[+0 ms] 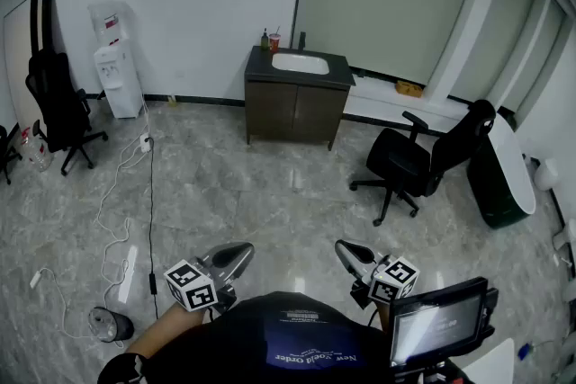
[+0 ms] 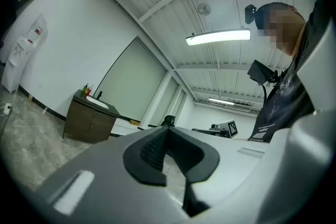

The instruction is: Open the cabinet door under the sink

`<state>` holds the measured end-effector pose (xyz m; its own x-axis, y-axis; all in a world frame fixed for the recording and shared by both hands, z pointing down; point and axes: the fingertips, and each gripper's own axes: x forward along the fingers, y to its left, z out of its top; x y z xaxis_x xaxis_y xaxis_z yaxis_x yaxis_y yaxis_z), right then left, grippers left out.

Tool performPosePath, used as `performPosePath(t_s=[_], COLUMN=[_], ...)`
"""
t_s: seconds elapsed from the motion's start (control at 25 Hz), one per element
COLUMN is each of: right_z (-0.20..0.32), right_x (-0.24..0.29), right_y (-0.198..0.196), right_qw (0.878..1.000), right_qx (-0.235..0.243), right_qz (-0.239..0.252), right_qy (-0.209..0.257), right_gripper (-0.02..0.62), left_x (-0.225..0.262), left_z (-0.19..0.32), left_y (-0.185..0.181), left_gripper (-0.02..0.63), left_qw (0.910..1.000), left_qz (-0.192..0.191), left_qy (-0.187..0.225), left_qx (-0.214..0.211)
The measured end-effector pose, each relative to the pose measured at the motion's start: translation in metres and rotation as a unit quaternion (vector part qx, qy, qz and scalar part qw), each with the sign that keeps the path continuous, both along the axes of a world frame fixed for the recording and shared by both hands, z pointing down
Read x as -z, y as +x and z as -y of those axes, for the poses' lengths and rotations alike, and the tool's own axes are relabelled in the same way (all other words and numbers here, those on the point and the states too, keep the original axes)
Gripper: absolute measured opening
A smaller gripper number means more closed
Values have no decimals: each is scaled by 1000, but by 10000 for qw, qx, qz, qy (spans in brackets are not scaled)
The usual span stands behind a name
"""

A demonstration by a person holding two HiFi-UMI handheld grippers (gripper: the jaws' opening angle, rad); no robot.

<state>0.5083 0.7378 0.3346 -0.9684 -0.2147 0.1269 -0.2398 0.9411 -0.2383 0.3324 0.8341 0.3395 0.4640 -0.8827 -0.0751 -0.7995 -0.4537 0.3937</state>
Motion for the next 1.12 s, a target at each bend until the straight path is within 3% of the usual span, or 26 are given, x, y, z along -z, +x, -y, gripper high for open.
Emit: performPosePath(t_s=[0.72,1.12], right_z=[-1,-7], right_x=[3,-13], right_y=[-3,-23], right_qw=[9999,9995], right_qx=[-27,-20], right_qz=[81,2], right_qy=[-139,-301], right_gripper=[0,0], left_x=[1,-8], left_z=[-2,-11], left_y=[-3,-26], left_gripper=[0,0], left_qw=[10000,9998], left_qz=[-87,-181], left_qy=[-14,-37], left_qx=[-26,-26])
